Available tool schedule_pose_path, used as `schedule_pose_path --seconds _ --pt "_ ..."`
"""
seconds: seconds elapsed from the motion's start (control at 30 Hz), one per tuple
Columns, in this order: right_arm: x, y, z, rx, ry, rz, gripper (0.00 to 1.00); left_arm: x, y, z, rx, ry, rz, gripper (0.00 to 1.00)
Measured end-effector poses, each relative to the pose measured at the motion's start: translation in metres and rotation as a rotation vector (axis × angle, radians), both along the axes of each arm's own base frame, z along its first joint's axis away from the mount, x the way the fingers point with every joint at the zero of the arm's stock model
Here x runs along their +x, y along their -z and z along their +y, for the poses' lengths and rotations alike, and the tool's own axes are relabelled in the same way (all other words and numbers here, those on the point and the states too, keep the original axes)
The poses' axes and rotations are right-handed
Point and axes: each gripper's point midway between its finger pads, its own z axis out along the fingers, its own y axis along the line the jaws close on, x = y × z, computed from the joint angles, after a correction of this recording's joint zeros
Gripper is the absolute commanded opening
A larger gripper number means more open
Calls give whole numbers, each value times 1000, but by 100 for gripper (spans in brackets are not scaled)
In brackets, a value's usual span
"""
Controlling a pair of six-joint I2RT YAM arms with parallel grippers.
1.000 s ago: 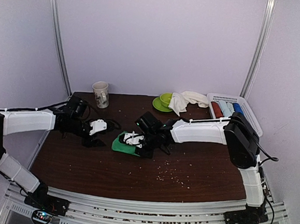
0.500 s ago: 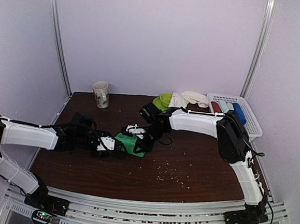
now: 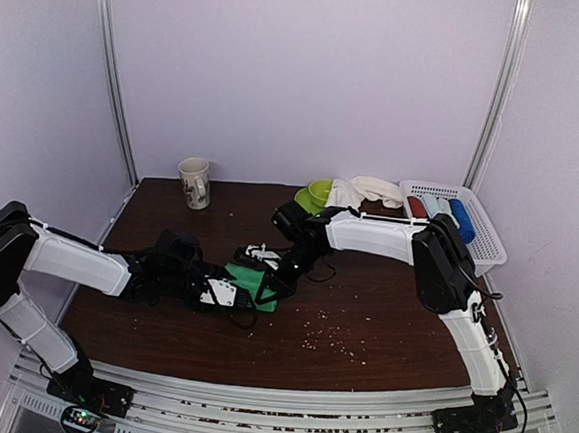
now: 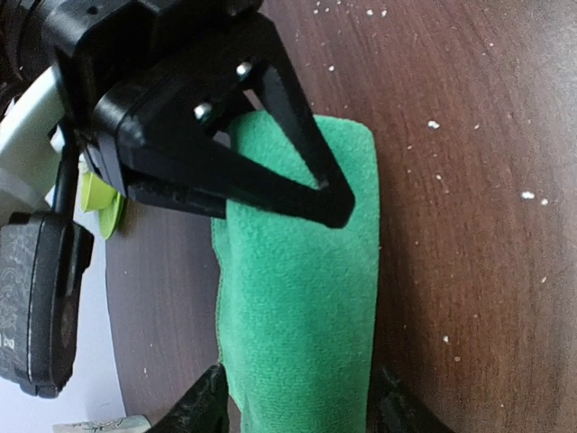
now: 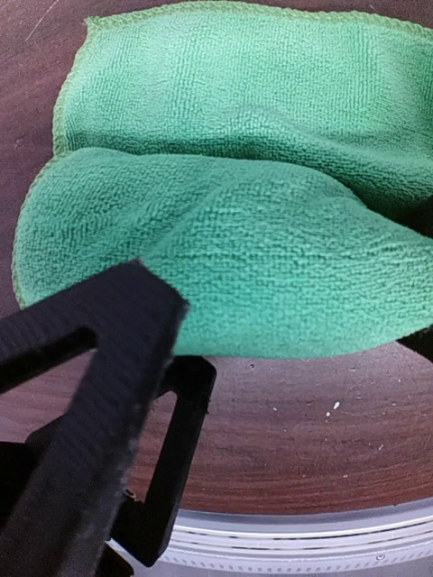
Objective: Roll the towels
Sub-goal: Roll the towel at the center of the board.
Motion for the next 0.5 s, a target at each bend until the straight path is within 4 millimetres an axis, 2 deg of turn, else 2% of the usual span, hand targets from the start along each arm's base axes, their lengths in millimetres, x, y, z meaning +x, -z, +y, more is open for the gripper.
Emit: schedule_pose_path --seconds 0.2,0.37,0.5 --pt "1 1 -1 3 8 18 12 -3 4 -2 16 18 2 53" --pt "2 1 -1 2 20 31 12 4 18 -2 56 0 24 50" --pt "2 1 -1 1 24 33 13 10 24 -3 81 -18 30 37"
